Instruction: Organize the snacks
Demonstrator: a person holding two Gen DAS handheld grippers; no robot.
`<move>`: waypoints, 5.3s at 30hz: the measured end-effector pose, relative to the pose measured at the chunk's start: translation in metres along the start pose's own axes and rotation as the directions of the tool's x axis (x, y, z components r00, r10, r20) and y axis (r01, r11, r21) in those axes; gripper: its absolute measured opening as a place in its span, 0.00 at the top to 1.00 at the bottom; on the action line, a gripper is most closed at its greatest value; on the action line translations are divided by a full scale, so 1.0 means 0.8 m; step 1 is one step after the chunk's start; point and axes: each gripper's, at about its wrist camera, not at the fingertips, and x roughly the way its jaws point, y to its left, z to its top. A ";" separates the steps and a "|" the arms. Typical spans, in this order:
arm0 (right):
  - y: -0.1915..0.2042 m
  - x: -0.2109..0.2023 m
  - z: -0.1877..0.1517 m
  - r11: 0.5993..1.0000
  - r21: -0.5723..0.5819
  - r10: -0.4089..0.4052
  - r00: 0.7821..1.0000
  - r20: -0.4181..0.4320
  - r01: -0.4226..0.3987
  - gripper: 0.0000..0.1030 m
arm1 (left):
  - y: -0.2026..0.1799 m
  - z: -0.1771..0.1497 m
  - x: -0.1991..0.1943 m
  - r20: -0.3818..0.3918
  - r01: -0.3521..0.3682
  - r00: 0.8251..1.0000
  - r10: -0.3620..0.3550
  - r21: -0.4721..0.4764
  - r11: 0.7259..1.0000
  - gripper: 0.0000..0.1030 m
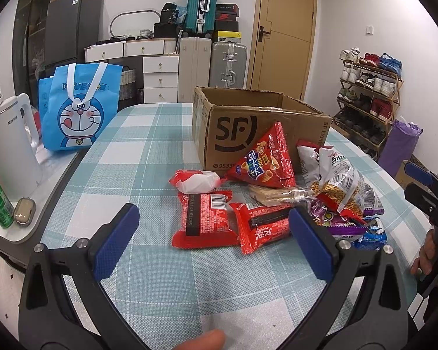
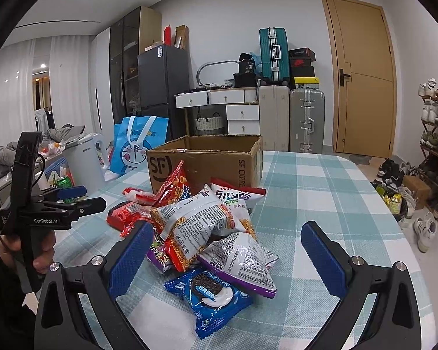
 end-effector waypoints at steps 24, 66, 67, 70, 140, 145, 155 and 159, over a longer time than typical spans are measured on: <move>0.000 0.001 -0.002 1.000 -0.004 -0.009 1.000 -0.005 0.009 0.00 | 0.001 0.000 0.001 -0.004 0.000 1.000 0.000 -0.003 1.000 0.01; -0.021 0.067 -0.006 0.993 0.109 -0.015 0.969 -0.245 0.043 0.00 | 0.006 -0.005 0.028 -0.093 0.013 0.996 -0.014 -0.012 1.000 0.01; -0.022 0.072 -0.007 0.993 0.104 -0.030 0.964 -0.264 0.059 0.00 | 0.007 -0.005 0.031 -0.108 0.012 0.994 -0.014 -0.016 1.000 0.01; -0.028 0.081 -0.012 0.989 0.116 -0.049 0.952 -0.302 0.088 0.00 | 0.008 -0.006 0.043 -0.157 0.013 0.987 -0.016 -0.020 1.000 0.01; -0.069 0.137 -0.020 0.911 0.404 0.116 0.889 -0.442 0.081 0.24 | 0.014 0.004 0.130 -0.335 -0.014 0.942 0.006 -0.022 1.000 0.40; -0.067 0.133 -0.021 0.911 0.408 0.126 0.901 -0.415 0.061 0.31 | 0.017 0.003 0.126 -0.327 0.010 0.945 -0.022 -0.038 0.999 0.49; -0.076 0.104 -0.027 0.907 0.421 0.124 0.935 -0.332 0.029 0.39 | 0.015 -0.001 0.109 -0.301 0.042 0.952 -0.053 -0.041 0.998 0.60; -0.080 0.091 -0.024 0.907 0.422 0.116 0.949 -0.292 0.019 0.40 | 0.015 -0.002 0.094 -0.279 0.051 0.958 -0.061 -0.043 0.998 0.60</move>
